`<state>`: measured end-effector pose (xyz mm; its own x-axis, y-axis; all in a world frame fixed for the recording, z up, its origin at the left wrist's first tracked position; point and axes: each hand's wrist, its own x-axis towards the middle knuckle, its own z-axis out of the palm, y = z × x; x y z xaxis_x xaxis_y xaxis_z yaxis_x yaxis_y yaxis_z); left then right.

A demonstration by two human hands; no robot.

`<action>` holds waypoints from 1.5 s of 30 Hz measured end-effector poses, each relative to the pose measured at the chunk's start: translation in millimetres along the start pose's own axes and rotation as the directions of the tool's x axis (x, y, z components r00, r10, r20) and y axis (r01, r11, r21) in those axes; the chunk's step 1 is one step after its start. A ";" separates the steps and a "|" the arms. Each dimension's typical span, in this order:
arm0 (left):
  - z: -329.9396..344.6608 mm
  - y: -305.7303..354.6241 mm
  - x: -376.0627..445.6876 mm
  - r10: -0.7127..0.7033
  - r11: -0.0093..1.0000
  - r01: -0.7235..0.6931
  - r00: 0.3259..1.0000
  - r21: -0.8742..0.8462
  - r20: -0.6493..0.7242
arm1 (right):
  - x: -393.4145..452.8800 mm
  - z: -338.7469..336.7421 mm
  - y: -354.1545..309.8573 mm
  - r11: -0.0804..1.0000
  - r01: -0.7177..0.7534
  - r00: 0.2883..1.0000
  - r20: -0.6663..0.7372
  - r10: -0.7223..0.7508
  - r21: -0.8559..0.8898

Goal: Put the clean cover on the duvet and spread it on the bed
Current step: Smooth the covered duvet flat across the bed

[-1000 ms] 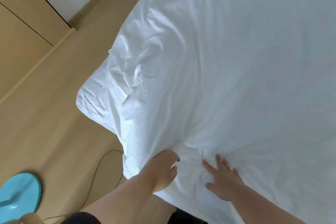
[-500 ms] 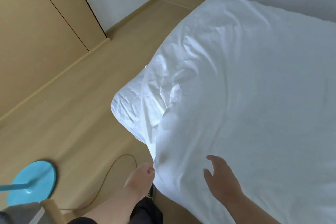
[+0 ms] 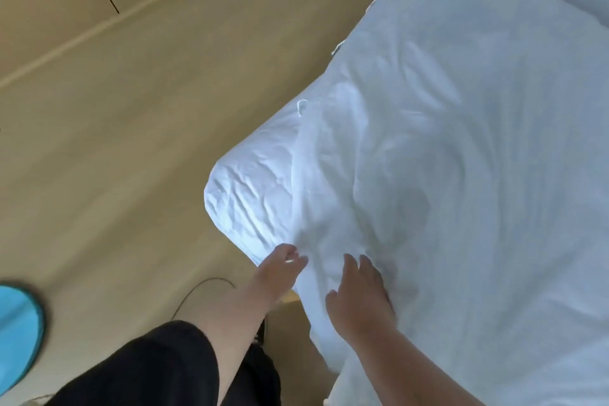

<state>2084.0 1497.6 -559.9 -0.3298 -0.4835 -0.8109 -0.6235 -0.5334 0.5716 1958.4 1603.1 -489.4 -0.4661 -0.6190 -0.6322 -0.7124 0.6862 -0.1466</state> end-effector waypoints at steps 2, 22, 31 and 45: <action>3.6 21.3 21.3 -0.038 0.998 0.040 0.998 -0.041 0.045 | 10.0 7.4 7.8 0.986 -0.153 0.982 0.097 0.160 -0.071; -192.0 127.2 14.7 0.312 0.800 -0.050 0.886 0.598 -0.343 | 27.3 -10.5 -189.6 0.937 0.329 0.941 0.039 -0.336 0.118; -246.0 146.2 39.9 0.330 0.439 0.265 0.841 0.859 -0.428 | 43.8 -23.1 -198.3 0.899 0.361 0.904 0.142 -0.402 0.246; 46.2 66.0 -14.4 0.473 0.196 -0.382 0.844 0.903 0.254 | -3.2 10.8 99.1 0.927 -0.003 0.990 -0.132 0.057 0.376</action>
<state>2014.8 1501.5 -516.3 -0.7532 -0.4839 -0.4455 -0.6365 0.7071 0.3081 1895.0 1677.2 -510.1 -0.5711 -0.6241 -0.5332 -0.4616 0.7813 -0.4201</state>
